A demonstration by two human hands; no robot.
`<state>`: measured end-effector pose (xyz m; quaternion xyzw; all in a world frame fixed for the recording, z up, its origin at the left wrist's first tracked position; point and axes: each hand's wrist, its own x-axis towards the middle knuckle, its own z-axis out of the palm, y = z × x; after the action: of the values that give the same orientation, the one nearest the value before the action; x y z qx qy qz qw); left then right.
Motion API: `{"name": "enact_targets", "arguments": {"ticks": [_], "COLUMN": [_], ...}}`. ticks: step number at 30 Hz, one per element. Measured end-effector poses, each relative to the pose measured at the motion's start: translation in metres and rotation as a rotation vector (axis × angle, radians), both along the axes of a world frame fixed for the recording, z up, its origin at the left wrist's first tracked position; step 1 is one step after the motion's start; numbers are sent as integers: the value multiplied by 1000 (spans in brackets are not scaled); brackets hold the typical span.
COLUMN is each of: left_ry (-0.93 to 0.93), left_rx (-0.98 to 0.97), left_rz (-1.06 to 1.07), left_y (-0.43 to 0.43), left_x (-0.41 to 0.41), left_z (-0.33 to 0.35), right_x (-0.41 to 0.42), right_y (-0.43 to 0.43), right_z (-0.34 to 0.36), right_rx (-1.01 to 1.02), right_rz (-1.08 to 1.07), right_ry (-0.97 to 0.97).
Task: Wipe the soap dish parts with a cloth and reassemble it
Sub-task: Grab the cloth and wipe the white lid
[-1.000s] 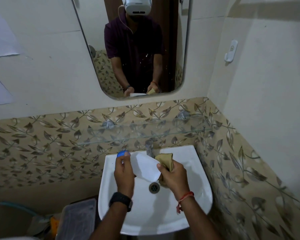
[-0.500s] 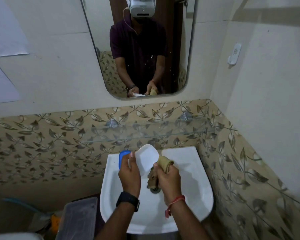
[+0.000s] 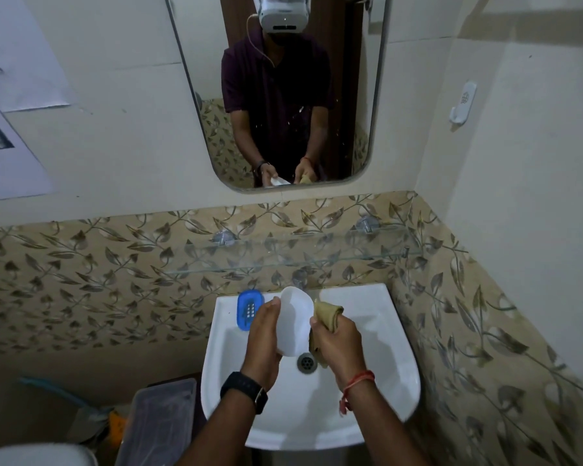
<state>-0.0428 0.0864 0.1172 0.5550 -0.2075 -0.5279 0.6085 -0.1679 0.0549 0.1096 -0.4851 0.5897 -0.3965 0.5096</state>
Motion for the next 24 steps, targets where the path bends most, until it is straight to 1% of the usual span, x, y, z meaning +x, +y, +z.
{"name": "enact_targets", "arguments": {"ticks": [2,6,9,11,13,14,16,18,19,22,24], "left_ry": [-13,43,132,248,335,344,328,291,270,251,243], "left_rx": [-17,-20,-15,-15,-30,-38,-58,-90,-103,-135,-129], "left_rz": [59,114,89,75,52,31,-50,-127,-137,-108,-104], "left_y": [0,1,5,7,9,10,11,10,10,10,12], "left_x": [-1,-4,-6,-8,-11,-14,-21,-26,-27,-20,-13], "left_z": [-1,-3,-5,-6,-6,-5,-2,-1,-1,-1,0], "right_x": [2,-4,-15,-17,-13,-9,2,15,18,17,13], "right_y": [8,19,15,14,15,15,15,18,19,19,20], "right_z": [0,0,7,15,24,27,33,33,32,26,22], "right_rx": [19,74,75,-40,-247,-348,-484,-541,-544,-478,-449], "right_rz": [59,175,154,20,-114,-124,-34,86,114,180,292], "right_ry": [-9,75,126,144,124,148,287,428,451,357,373]}}
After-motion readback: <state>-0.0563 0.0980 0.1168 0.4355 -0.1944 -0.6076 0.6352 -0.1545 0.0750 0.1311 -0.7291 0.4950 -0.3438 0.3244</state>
